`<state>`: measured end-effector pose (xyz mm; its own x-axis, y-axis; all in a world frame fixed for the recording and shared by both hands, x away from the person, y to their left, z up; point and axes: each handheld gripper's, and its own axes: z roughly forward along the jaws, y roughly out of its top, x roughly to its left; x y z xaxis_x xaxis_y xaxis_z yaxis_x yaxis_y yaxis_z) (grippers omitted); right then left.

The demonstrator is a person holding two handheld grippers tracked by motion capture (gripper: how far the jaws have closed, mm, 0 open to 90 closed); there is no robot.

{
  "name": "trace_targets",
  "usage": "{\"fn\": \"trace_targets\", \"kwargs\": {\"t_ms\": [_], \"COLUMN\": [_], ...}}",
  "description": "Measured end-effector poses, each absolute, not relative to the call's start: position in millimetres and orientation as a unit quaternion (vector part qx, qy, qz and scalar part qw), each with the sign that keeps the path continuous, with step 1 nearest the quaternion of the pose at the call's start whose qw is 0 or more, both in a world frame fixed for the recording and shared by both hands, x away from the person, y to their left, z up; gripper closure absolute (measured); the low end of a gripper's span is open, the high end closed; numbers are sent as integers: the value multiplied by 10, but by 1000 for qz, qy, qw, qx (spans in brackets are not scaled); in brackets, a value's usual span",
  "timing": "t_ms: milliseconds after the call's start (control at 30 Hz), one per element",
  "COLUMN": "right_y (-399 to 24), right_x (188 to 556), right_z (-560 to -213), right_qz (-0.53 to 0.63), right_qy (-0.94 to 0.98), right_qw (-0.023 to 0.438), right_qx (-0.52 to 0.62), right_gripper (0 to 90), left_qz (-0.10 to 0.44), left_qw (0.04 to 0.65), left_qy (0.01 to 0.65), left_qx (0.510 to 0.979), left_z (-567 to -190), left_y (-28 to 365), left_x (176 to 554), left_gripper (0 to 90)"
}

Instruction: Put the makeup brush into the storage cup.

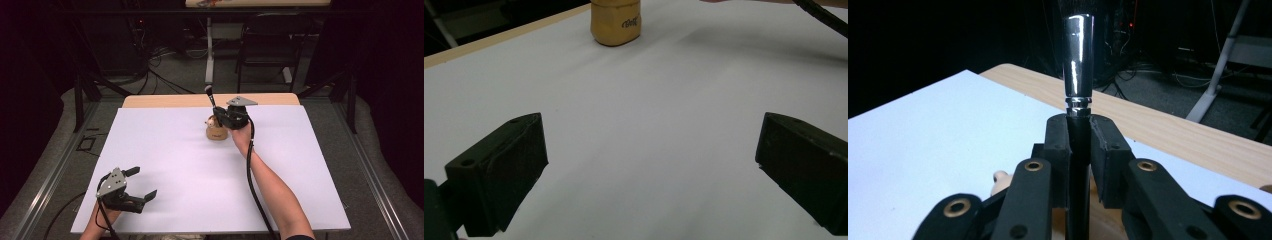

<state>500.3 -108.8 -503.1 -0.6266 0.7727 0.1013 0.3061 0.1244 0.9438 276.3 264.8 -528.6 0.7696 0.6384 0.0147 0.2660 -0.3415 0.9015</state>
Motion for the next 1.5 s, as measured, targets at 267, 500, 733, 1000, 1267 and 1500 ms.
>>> {"fn": "trace_targets", "kwargs": {"t_ms": [267,500,733,1000,1267,1500], "right_y": [-1139,-1179,-1268,-1392,-1485,-1574], "right_x": [5010,5004,4956,4823,4665,4530], "right_z": [-5079,-5126,-5062,-4987,-4890,-4839], "right_qz": [543,534,529,517,511,504], "right_qy": [720,723,726,755,772,786], "right_qw": [203,190,177,151,145,138], "right_qx": [382,395,402,373,349,331], "right_gripper": [785,577,259,58,0,0], "left_qz": [187,187,186,184,182,182], "left_qw": [499,499,498,500,500,492], "left_qy": [283,282,283,281,279,278], "left_qx": [798,798,798,798,800,804], "left_z": [-5286,-5287,-5286,-5292,-5296,-5300], "left_y": [2647,2649,2644,2620,2602,2589], "left_x": [2764,2766,2767,2792,2826,2827], "left_gripper": [2,2,2,2,2,2]}}
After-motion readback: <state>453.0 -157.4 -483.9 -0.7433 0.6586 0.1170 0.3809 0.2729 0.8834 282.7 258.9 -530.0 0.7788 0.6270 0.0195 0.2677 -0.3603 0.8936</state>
